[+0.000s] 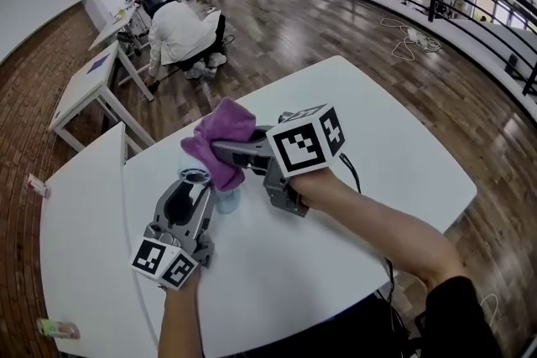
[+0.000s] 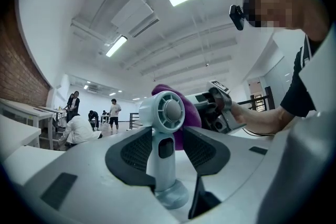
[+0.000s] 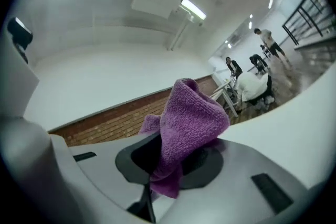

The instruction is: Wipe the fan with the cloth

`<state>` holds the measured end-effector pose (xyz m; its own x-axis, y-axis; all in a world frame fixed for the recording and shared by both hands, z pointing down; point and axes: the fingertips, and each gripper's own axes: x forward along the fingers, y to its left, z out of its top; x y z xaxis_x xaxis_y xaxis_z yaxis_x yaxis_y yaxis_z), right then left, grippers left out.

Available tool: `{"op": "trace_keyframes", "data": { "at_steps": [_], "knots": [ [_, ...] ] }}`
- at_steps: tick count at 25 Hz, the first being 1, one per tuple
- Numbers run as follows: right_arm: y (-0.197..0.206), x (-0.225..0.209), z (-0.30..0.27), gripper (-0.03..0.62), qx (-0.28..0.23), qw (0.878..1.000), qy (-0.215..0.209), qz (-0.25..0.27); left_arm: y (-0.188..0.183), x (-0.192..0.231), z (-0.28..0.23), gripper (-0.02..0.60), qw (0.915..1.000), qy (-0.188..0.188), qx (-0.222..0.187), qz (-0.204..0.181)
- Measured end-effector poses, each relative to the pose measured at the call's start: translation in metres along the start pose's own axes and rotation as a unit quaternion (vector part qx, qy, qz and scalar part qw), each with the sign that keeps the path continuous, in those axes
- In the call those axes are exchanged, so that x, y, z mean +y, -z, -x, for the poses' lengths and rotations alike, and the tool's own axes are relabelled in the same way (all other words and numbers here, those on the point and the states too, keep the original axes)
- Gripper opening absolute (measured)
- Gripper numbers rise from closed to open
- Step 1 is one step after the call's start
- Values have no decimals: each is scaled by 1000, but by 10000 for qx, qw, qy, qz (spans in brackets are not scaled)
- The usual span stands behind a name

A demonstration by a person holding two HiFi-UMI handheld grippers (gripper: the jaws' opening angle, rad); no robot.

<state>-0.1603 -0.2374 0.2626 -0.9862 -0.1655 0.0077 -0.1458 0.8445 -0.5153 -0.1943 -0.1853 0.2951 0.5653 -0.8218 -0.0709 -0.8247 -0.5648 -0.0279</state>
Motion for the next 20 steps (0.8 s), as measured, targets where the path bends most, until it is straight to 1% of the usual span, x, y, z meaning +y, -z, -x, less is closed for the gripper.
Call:
{"op": "trace_keyframes", "data": {
  "at_steps": [1,3,6,8,9,10,11,13,14,15,16,17,18,20],
  "knots": [
    [7,-6,3,69,39,9998,8,-207,0,0,0,181,10000,7,0,-4],
    [21,-17,6,69,266,9991,132,-312,-1,-1,0,181,10000,14,-3,-10],
    [46,-23,-2,69,860,9957,348,-49,-2,-2,0,181,10000,4,-6,-5],
    [65,-30,-6,69,1417,9874,651,281,-1,-1,0,181,10000,-19,-15,9],
    [74,-35,-6,69,1753,9798,823,497,-1,-1,-1,181,10000,-25,-16,12],
    [85,-39,-5,69,2151,9687,976,759,-1,-1,-1,181,10000,-28,-14,9],
    [98,-42,-3,69,2615,9531,1090,1063,-1,-1,-1,181,10000,-30,-13,5],
    [125,-47,3,69,3536,9125,1170,1692,-1,-1,-1,181,10000,-30,-10,2],
    [132,-48,6,69,3831,8959,1165,1925,-1,-2,-1,181,10000,-31,-3,1],
    [131,-50,9,69,3945,8875,1174,2073,0,-2,-2,181,10000,-33,8,3],
    [123,-51,11,69,3868,8887,1216,2143,0,-3,-2,181,10000,-39,22,11],
    [107,-53,12,69,3601,8990,1285,2137,1,-4,-1,181,10000,-57,34,24],
    [86,-55,12,69,3158,9161,1363,2060,1,-4,-1,181,9999,-90,41,40],
    [32,-53,13,69,1929,9543,1464,1749,1,-4,0,182,9997,-208,48,80]
  ]
}}
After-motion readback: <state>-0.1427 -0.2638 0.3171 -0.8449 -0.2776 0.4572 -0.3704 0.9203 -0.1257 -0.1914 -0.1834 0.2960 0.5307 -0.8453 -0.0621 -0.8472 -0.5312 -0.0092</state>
